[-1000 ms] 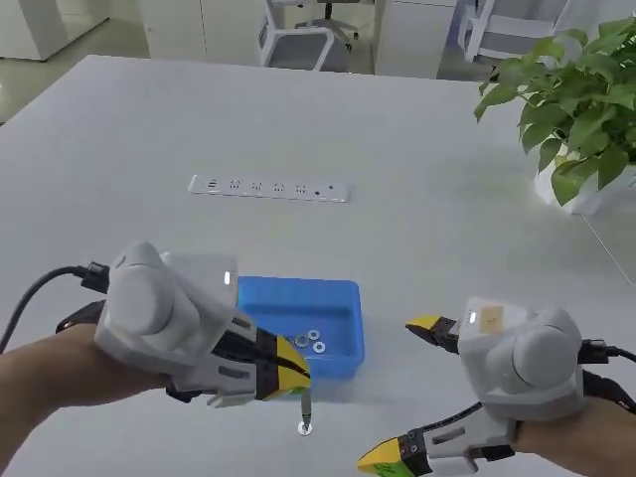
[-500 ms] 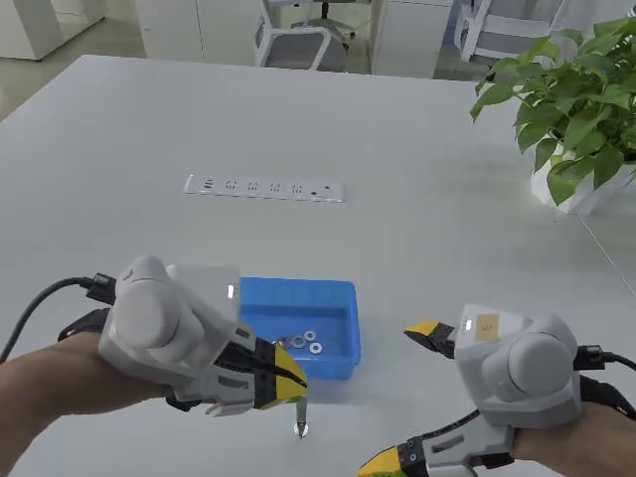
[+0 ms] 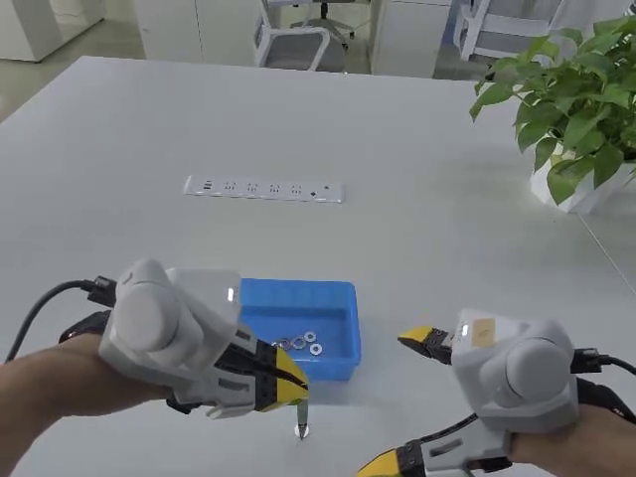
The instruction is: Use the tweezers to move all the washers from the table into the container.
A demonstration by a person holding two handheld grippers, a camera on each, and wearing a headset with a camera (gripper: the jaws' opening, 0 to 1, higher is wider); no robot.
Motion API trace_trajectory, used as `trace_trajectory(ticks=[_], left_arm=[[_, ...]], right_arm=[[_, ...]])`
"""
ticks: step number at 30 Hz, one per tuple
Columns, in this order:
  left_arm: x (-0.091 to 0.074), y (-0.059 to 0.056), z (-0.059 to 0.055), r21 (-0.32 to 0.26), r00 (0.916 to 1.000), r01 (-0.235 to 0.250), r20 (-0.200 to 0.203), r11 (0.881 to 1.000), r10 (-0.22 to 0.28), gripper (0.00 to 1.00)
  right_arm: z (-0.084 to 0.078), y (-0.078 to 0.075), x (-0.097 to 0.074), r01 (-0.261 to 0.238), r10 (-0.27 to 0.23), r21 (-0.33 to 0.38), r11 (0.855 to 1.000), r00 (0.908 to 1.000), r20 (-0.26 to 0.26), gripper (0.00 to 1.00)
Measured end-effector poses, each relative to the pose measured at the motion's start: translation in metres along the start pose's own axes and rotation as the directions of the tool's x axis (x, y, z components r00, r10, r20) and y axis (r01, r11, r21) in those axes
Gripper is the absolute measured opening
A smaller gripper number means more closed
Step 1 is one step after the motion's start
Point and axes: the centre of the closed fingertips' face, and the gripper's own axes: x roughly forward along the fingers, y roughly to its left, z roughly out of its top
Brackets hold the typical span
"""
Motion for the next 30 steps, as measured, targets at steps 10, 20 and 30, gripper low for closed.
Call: trace_trajectory(ticks=[10,20,30], left_arm=[[-0.001,-0.001,0.000,0.011,0.9998,0.020,-0.009,1.000,-0.020,0.05],[-0.002,0.000,-0.001,0.007,0.9997,0.025,-0.008,1.000,-0.025,0.05],[-0.002,0.002,-0.002,0.000,0.9997,0.023,-0.010,1.000,-0.023,0.05]], right_arm=[[0.008,0.013,0.019,-0.058,0.058,-0.117,0.991,0.9983,-0.002,0.65],[0.016,0.020,0.036,-0.104,0.105,-0.166,0.981,0.9945,-0.003,0.43],[0.022,0.028,0.052,-0.149,0.148,-0.201,0.968,0.9887,-0.019,0.28]])
